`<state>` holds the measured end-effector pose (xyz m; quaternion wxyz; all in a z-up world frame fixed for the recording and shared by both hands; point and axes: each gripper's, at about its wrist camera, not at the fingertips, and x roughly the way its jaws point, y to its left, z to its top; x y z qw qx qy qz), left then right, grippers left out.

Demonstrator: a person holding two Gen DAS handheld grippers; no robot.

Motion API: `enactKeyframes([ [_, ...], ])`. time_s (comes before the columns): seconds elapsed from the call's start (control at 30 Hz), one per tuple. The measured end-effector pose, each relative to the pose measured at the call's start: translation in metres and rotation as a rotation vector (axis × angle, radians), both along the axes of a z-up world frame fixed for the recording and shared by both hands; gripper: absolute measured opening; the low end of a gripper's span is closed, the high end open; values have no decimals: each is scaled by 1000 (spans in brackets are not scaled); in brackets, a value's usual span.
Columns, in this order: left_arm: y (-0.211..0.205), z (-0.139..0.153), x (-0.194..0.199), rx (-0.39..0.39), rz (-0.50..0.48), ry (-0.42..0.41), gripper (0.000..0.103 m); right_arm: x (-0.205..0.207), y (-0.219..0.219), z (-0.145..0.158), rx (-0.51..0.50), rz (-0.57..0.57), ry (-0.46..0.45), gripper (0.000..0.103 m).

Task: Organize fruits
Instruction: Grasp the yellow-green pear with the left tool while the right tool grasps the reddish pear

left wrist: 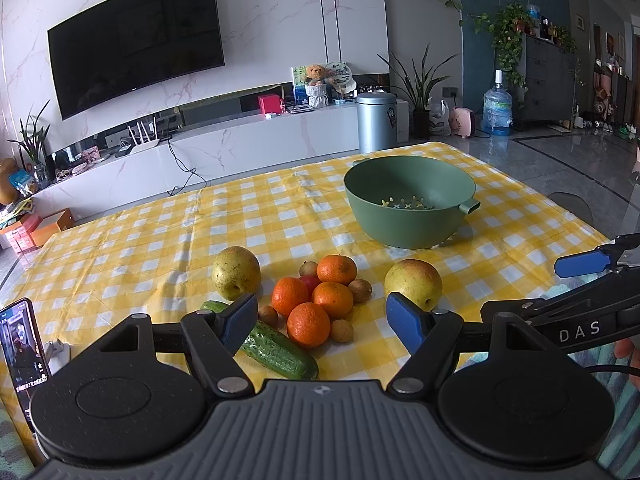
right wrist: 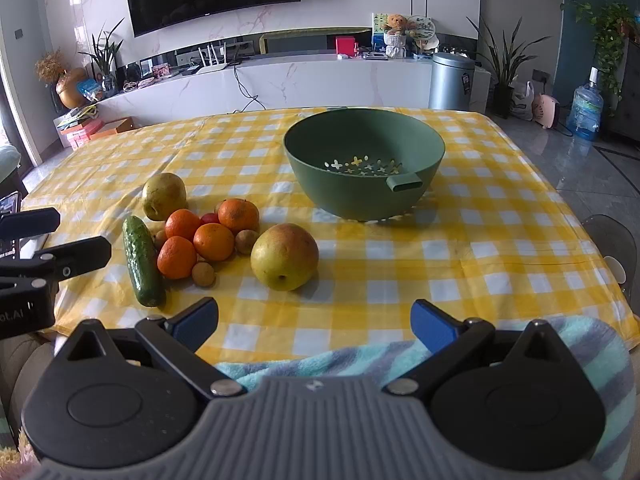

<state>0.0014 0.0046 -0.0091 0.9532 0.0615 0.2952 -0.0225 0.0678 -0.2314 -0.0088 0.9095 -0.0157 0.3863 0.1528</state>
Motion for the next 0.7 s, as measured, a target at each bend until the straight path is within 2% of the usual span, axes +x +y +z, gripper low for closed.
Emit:
enactKeyframes([
  [0.3, -1, -3, -1, 0, -2, 8, 86, 1, 1, -1, -2, 2, 4, 99],
  [0.63, 13, -10, 12, -33, -2, 65, 86, 12, 6, -10, 45, 41, 31, 99],
  [0.7, 17, -13, 16, -42, 6, 84, 83, 15, 9, -12, 52, 56, 32, 98],
])
